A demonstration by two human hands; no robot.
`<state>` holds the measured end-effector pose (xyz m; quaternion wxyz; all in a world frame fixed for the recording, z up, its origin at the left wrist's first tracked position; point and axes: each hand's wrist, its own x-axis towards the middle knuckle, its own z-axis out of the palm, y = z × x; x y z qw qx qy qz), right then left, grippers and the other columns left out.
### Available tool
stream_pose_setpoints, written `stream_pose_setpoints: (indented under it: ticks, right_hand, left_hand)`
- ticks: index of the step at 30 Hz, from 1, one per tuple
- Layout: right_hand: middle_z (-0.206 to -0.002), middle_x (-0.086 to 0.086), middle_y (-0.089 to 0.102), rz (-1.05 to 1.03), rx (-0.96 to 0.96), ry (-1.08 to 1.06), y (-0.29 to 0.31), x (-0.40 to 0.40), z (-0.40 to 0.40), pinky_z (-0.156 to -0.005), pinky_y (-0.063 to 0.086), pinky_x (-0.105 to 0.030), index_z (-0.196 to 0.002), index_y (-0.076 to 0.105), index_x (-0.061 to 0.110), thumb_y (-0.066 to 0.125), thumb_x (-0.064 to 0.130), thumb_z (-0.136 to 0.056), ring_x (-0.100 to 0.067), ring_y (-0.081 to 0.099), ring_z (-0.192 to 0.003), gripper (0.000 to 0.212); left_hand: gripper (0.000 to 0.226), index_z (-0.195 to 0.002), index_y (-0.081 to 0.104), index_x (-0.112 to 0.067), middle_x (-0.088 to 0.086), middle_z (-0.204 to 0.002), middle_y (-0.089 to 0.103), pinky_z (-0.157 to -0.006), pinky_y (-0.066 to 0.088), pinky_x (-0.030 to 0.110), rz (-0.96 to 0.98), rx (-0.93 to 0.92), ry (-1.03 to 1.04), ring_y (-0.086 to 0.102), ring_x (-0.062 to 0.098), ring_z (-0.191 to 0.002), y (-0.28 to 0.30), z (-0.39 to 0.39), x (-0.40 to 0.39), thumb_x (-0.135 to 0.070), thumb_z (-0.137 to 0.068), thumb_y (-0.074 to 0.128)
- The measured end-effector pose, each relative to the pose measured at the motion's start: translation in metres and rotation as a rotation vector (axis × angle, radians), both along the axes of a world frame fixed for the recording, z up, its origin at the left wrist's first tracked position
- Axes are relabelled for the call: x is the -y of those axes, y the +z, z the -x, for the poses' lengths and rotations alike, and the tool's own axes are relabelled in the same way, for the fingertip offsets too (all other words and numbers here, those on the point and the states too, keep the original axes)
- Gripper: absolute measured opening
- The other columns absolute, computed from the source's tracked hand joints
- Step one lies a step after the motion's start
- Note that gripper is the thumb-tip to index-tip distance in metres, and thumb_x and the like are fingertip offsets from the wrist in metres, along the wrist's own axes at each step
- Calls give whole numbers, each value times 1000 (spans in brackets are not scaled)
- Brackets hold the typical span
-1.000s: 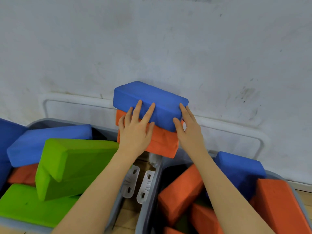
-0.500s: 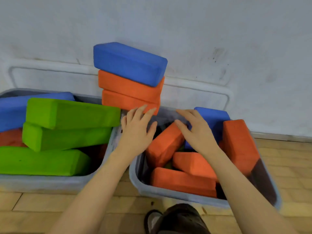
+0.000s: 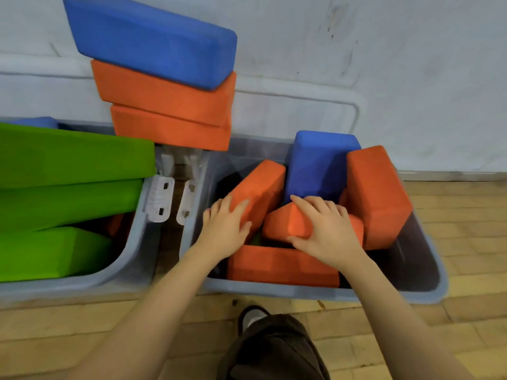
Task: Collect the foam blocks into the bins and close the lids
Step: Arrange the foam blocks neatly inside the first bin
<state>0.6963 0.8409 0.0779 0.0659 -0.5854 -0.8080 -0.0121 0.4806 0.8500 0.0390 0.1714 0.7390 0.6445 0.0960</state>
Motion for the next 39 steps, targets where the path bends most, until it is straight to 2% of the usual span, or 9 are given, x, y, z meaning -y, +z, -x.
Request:
stream_pose_setpoints:
  ticks: [4,9,13,15,18,23,31,36,39]
  right_hand:
    - [-115,-10,59,-254,-93,-157,-8,-11,-1,-79,43,-45,-134,51,22,49,60,-69,-36,56,-93,75]
    - [-120,-13,58,-261,-118,-242,-14,-22,4,-81,42,-48,-134,51,23,44,62,-77,-39,56,-96,70]
    - [-122,-14,58,-269,-159,-250,-18,-24,4,-82,42,-48,-130,55,25,43,62,-81,-39,56,-97,62]
    - [-123,-13,58,-253,-201,-261,-17,-24,5,-83,41,-48,-128,56,26,43,63,-81,-39,56,-97,61]
    - [-124,-11,56,-257,-276,-276,-11,-24,10,-85,39,-47,-129,55,28,43,65,-80,-37,55,-102,63]
    - [-124,-8,54,-278,-443,-329,3,-25,23,-88,36,-44,-131,51,30,44,68,-79,-32,52,-106,65]
    - [-135,-10,51,-140,-254,-153,-10,-26,26,-87,43,-44,-139,43,22,45,53,-77,-33,55,-109,70]
    - [-133,-15,53,-170,-170,16,-4,-22,15,-81,47,-40,-134,49,21,49,46,-71,-35,59,-100,68]
    - [-128,-19,55,-262,-219,-67,5,-22,17,-78,47,-40,-129,56,20,49,47,-77,-37,58,-96,58]
  left_hand:
    - [60,-149,12,-29,16,-156,0,-112,12,50,70,-70,30,8,38,-141,-17,-4,-23,-40,-97,40]
    - [70,-148,3,-37,16,-154,5,-108,19,53,138,-184,42,21,44,-134,-31,-11,-39,-43,-93,46]
    - [61,-142,34,-36,11,-144,31,-95,33,48,-59,-206,57,43,39,-117,-24,-9,-34,-44,-86,57]
    - [49,-123,59,-28,12,-129,50,-83,39,49,-225,-132,59,53,41,-102,-19,-9,-30,-37,-76,71]
    - [32,-100,70,-21,8,-112,62,-72,43,48,-425,-58,86,57,39,-92,0,-13,-29,-36,-72,67]
    - [33,-93,71,-17,7,-108,63,-69,44,44,-528,-91,175,56,38,-85,32,-17,-23,-40,-70,64]
    - [76,-129,41,-22,11,-131,36,-77,45,49,-408,-52,96,47,40,-103,14,-12,-10,-40,-62,71]
    - [63,-120,38,-20,14,-132,41,-76,51,49,-504,265,153,52,35,-107,15,-11,-2,-32,-69,73]
    - [52,-119,46,-18,15,-136,45,-83,46,45,-620,261,123,53,33,-111,33,-15,-9,-41,-74,60]
